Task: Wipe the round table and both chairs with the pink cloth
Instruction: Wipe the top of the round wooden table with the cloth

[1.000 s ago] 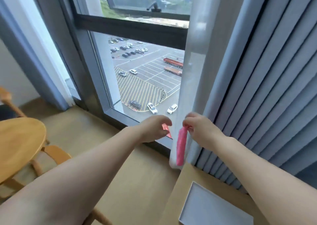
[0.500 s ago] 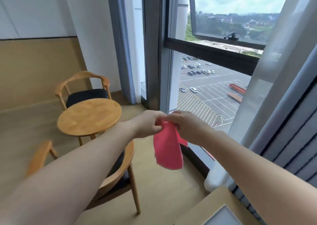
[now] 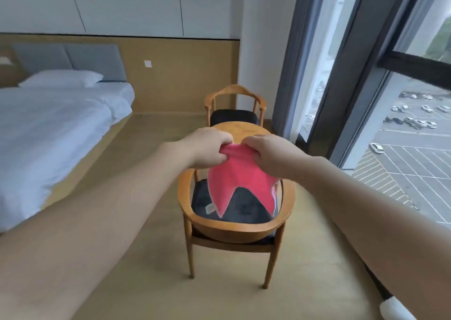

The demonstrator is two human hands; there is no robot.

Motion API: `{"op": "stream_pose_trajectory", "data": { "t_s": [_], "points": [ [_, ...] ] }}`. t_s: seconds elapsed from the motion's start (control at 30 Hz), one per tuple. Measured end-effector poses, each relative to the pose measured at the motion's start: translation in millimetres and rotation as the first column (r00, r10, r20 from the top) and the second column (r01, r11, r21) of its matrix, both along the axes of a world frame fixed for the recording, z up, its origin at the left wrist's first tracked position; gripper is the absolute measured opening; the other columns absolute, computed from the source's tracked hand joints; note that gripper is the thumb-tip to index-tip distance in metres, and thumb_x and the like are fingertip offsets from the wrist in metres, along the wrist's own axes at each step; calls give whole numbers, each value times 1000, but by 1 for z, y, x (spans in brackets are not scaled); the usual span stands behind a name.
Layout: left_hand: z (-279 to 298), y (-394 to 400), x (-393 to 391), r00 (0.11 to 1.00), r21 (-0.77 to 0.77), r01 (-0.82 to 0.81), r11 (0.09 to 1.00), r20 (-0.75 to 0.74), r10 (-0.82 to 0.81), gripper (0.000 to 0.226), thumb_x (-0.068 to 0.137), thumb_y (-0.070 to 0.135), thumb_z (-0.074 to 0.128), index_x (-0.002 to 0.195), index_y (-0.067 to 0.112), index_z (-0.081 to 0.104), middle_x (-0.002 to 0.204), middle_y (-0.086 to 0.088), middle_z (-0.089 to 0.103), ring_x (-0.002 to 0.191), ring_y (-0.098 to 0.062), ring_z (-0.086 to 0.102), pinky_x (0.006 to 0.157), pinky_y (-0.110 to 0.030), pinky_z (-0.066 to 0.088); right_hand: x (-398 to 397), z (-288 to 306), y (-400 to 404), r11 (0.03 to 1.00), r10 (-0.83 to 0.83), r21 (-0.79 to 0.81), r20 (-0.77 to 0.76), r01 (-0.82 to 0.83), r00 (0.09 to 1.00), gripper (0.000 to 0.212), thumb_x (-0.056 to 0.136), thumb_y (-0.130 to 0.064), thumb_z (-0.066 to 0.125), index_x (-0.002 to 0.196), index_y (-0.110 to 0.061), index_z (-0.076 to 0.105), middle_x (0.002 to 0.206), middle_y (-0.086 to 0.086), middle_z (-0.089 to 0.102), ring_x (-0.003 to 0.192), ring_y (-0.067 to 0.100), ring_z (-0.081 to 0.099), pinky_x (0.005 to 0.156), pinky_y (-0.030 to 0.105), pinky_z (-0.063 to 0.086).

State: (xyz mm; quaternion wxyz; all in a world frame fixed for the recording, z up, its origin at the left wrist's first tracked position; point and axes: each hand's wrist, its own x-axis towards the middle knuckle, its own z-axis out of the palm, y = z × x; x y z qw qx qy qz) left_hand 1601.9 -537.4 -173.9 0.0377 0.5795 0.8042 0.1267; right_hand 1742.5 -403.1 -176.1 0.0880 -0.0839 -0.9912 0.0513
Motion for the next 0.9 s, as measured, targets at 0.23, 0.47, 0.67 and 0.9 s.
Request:
{"op": "stream_pose_trajectory", "data": {
  "t_s": [0.23,0.47,0.67,0.9],
  "points": [
    [-15,-132,-135,978,13,-134,991,163,130,8,80,12,57,82,19,55,75,9,53,69,-10,49,55,-25,35,-135,-14,-85,994,95,43,45,-97,994,24,99,-23,41,105,-23,64,77,-5,60,67,14,52,56,29,40],
    [-20,-216,-244,953,-33,-220,975,209,222,12,81,9,59,75,20,61,79,1,61,74,-17,55,65,-29,44,-244,-25,-146,984,155,64,143,-166,977,21,84,-37,65,69,-30,52,61,-11,48,56,4,42,47,25,28],
    [-37,-216,-311,941,17,-271,963,215,261,12,80,10,58,77,21,62,79,3,62,80,-22,59,73,-36,49,-320,-36,-134,987,71,131,164,-93,984,24,90,-23,52,66,-20,54,60,-6,51,55,12,46,51,32,43],
    [-48,-171,-396,934,26,-318,948,178,309,12,83,12,59,75,20,57,76,5,58,79,-22,57,71,-34,47,-421,-55,-81,998,62,10,133,-64,989,22,89,-19,51,72,-9,60,66,4,55,58,17,47,55,36,45]
  ]
}}
